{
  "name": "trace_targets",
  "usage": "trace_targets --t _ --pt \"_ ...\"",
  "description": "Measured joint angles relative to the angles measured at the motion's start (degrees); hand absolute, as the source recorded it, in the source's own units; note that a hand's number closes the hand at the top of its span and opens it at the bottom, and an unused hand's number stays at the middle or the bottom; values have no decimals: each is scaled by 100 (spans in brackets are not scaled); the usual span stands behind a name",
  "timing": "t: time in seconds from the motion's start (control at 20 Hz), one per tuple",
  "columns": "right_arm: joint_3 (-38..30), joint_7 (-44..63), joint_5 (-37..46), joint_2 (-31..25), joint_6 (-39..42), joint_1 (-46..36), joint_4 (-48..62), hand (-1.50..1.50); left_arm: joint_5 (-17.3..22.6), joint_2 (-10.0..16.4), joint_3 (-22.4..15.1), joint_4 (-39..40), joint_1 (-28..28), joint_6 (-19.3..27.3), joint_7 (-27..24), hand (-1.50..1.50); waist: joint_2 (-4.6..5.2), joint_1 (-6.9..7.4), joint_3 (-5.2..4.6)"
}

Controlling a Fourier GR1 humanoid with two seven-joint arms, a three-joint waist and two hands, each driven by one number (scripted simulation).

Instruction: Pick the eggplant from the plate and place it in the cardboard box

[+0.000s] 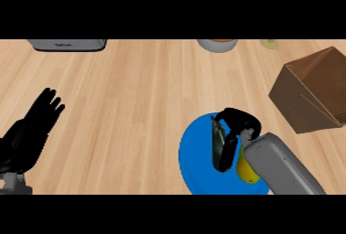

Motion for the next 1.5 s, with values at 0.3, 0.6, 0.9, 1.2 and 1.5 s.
trace_targets --t 0.3,0.6,0.9,1.2,1.5 --pt "-222 -416 528 160 121 -10 134 150 -66 -45 198 130 -115 -157 6 0 -10 -8 -10" --pt "-404 -427 901 369 225 -6 66 150 -216 -191 216 62 -59 -200 25 0 1 -10 -5" --pt "-359 -666 1820 557 -739 -507 574 150 -279 -252 192 84 -103 -224 33 0 32 32 9" --pt "-351 -722 2608 567 -1417 -991 853 150 -233 -237 277 172 -198 -289 74 0 42 29 17" --pt "-297 -382 3086 589 -1514 -1266 0 150 -209 -214 383 128 -176 -314 101 0 19 -25 18"
